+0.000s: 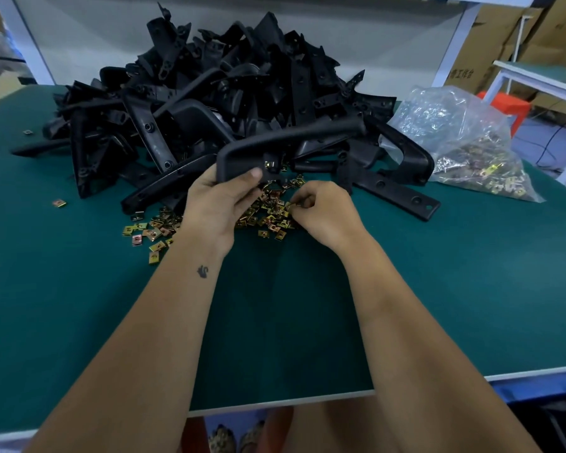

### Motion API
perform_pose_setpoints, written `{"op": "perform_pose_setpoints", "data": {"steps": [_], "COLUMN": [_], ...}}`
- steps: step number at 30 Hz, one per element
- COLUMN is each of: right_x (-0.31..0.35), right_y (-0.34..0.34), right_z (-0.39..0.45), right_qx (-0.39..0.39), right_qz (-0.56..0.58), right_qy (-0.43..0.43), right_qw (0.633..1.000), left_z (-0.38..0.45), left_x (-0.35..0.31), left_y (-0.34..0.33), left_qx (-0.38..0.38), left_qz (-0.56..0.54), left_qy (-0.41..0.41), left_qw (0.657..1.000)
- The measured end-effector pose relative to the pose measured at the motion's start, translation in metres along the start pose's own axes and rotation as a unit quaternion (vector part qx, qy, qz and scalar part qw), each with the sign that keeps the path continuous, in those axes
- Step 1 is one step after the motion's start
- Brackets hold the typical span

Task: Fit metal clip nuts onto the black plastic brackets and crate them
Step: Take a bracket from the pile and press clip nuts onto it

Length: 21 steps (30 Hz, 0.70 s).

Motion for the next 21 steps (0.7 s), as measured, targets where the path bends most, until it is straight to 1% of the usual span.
{"op": "perform_pose_setpoints", "data": {"steps": [3,7,10,13,17,19,21], "right_x": [0.002,0.004,0.003,0.004,0.006,0.006,0.004], "right_y": [0.001,0.001,0.001,0.005,0.011,0.013,0.015], "right_z": [0.000,-0.001,0.000,-0.001,-0.003,-0.005,-0.006], "right_qx": [-0.022,-0.036,-0.038,-0.056,-0.069,-0.069,-0.069], "right_qz": [0.005,0.027,0.072,0.139,0.261,0.329,0.367], "right_qy": [0.019,0.025,0.017,0.015,0.000,-0.012,-0.022], "right_qw": [1.000,0.999,0.997,0.989,0.963,0.942,0.927], "left_z": [0.000,0.001,0.001,-0.001,0.001,0.000,-0.001], "left_x": [0.002,0.005,0.006,0.010,0.014,0.015,0.015], "left_y": [-0.002,-0.004,-0.006,-0.005,-0.002,-0.005,-0.009], "left_qx": [0.001,0.002,0.009,-0.001,-0.023,-0.010,0.009], "left_qz": [0.016,-0.067,-0.120,-0.129,-0.137,-0.131,-0.135], "left_qy": [-0.012,0.018,0.033,0.046,0.067,0.071,0.066], "left_qw": [1.000,0.998,0.992,0.991,0.988,0.989,0.989]}}
Point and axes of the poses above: each hand's wrist, its own z-axis towards the middle knuckle, its own y-axis out of the back of the hand, x = y × z, the point moved 7 cm from there along z, towards the middle knuckle, and after that the axes turned 4 degrees about -z, right-handed, at the moved point
